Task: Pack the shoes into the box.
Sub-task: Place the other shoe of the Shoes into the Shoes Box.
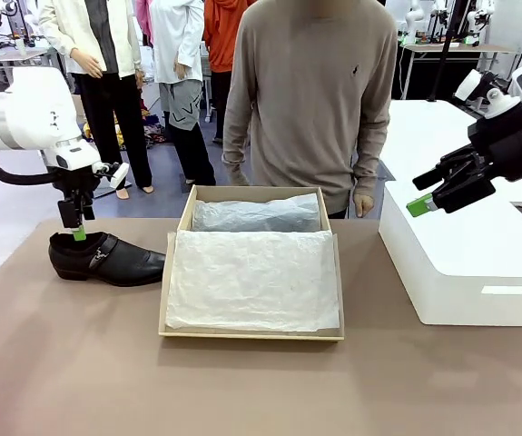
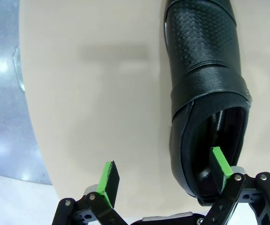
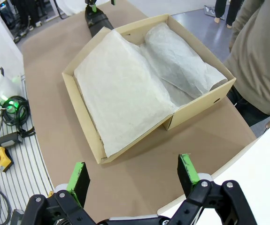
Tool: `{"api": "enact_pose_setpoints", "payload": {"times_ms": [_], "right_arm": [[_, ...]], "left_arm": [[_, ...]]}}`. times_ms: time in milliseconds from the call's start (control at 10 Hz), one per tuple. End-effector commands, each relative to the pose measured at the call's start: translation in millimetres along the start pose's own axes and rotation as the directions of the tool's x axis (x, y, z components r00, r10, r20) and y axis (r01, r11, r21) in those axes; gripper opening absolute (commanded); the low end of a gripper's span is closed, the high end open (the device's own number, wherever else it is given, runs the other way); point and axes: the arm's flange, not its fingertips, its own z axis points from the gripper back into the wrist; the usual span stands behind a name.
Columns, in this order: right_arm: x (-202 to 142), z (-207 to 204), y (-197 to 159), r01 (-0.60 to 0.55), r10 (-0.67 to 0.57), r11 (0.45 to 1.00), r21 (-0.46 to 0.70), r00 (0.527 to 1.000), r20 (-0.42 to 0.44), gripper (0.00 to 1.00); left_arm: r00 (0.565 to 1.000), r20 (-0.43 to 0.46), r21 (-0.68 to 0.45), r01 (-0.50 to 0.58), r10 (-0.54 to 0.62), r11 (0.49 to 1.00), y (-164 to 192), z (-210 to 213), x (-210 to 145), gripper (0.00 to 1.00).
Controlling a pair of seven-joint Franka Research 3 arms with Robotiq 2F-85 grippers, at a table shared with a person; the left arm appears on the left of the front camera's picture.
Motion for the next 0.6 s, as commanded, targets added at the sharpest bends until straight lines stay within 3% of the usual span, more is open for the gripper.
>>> {"api": "enact_pose_setpoints", "payload": {"times_ms": [0, 500], "right_arm": [[0.0, -2.9, -3.3, -0.022, 0.021, 1.0, 0.012, 0.999, 0.033, 1.0], [0.0, -2.9, -3.3, -0.022, 0.021, 1.0, 0.012, 0.999, 0.033, 1.0]], "left_arm": [[1.0, -0.002, -0.005, -0.01, 0.01, 1.0, 7.0, -1.6, -0.8, 1.0], [1.0, -0.007, -0.049, -0.008, 0.007, 0.999, 13.5, -16.0, -0.8, 1.0]]}}
